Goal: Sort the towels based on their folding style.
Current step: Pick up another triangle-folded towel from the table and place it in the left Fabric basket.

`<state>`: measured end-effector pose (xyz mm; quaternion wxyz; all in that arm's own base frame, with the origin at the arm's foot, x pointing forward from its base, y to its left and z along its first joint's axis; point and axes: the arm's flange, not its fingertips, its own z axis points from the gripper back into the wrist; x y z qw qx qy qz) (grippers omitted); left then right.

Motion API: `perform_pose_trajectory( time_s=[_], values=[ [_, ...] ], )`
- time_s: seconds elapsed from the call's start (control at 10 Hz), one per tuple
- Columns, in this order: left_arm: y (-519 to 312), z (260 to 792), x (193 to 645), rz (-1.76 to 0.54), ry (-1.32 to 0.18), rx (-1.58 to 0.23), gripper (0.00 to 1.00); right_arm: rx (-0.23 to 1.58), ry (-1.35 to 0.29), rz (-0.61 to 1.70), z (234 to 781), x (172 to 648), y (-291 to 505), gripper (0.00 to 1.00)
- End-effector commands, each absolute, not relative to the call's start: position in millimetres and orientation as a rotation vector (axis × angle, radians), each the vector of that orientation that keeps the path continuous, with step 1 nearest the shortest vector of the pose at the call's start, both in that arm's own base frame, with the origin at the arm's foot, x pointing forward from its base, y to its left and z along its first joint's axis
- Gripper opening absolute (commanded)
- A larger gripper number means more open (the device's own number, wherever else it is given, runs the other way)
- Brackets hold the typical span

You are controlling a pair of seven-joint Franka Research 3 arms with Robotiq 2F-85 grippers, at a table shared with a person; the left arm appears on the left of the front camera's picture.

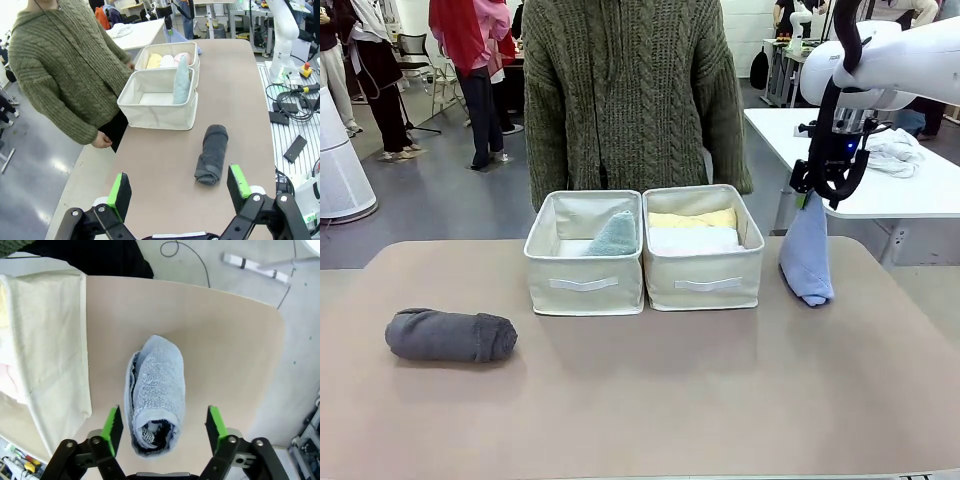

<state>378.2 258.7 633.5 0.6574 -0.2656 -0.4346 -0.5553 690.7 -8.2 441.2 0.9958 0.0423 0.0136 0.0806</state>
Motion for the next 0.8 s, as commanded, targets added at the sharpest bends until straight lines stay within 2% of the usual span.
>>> perform_pose_trajectory(
  time_s=[0.0, 0.1, 0.2, 0.7],
  values=[
    [258.4, 635.0, 377.3, -1.258, -0.993, -0.6, 1.0, 0.132, 0.018, 0.183, 442.7, 696.2, -10.8, 0.0],
    [258.4, 635.0, 377.3, -1.258, -0.993, -0.6, 1.0, 0.144, 0.024, 0.177, 441.3, 696.3, -12.1, 0.37],
    [258.4, 635.0, 377.3, -1.258, -0.993, -0.6, 1.0, 0.156, 0.028, 0.177, 440.4, 696.6, -12.9, 0.0],
    [258.4, 635.0, 377.3, -1.258, -0.993, -0.6, 1.0, 0.213, 0.022, 0.172, 441.1, 695.5, -16.2, 0.0]
  ],
)
